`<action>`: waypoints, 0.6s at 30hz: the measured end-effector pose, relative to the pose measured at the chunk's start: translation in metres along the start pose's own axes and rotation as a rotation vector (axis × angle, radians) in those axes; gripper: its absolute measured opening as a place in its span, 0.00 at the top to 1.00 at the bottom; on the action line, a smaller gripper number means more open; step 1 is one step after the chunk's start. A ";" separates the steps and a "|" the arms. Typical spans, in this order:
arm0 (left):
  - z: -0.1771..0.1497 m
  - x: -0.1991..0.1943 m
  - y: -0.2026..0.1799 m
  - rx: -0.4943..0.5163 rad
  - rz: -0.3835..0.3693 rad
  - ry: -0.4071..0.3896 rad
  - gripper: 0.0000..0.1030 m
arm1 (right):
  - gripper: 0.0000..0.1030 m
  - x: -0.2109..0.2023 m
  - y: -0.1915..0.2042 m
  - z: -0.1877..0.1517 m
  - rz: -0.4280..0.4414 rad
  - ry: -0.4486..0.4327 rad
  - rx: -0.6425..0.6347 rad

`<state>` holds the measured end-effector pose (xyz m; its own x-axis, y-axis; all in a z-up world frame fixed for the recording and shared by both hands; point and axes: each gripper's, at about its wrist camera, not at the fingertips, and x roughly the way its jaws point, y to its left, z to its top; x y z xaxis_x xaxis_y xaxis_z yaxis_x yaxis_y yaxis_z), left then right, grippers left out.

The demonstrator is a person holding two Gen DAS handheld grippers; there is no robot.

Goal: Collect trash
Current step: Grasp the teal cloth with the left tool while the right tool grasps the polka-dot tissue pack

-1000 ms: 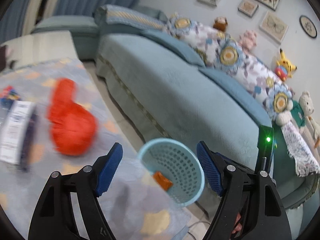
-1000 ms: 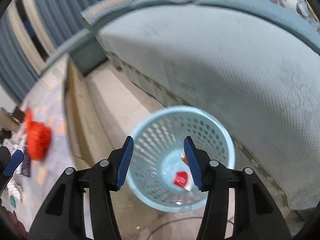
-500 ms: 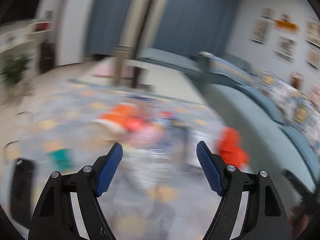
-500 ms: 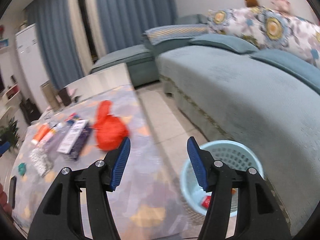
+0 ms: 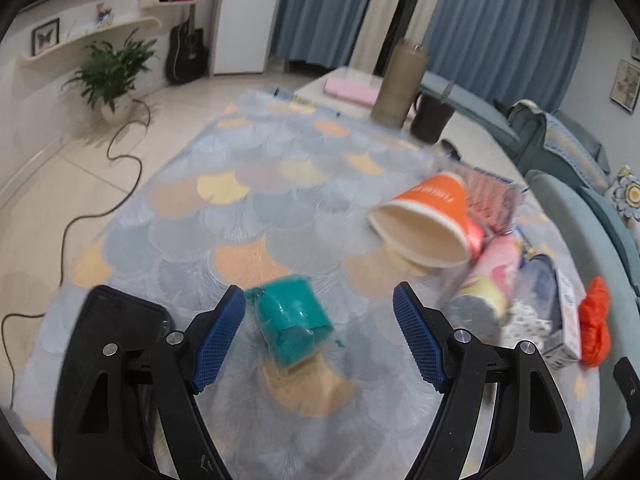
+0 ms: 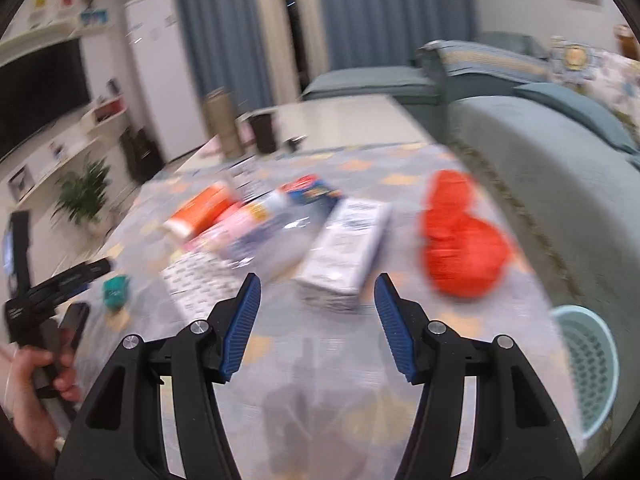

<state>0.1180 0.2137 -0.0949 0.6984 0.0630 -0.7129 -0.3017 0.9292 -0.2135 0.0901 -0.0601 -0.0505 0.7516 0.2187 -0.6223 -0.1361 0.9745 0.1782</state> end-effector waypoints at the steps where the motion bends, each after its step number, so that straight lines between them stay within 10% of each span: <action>1: -0.001 0.004 0.000 0.001 0.006 0.003 0.29 | 0.46 0.005 0.006 -0.001 0.008 0.010 -0.012; 18: -0.012 0.030 0.003 0.001 -0.031 0.039 0.65 | 0.18 0.093 0.067 -0.008 0.025 0.214 -0.066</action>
<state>0.1303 0.2144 -0.1251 0.6818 0.0202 -0.7313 -0.2799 0.9308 -0.2352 0.1455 0.0260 -0.1020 0.5941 0.2414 -0.7674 -0.2004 0.9683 0.1495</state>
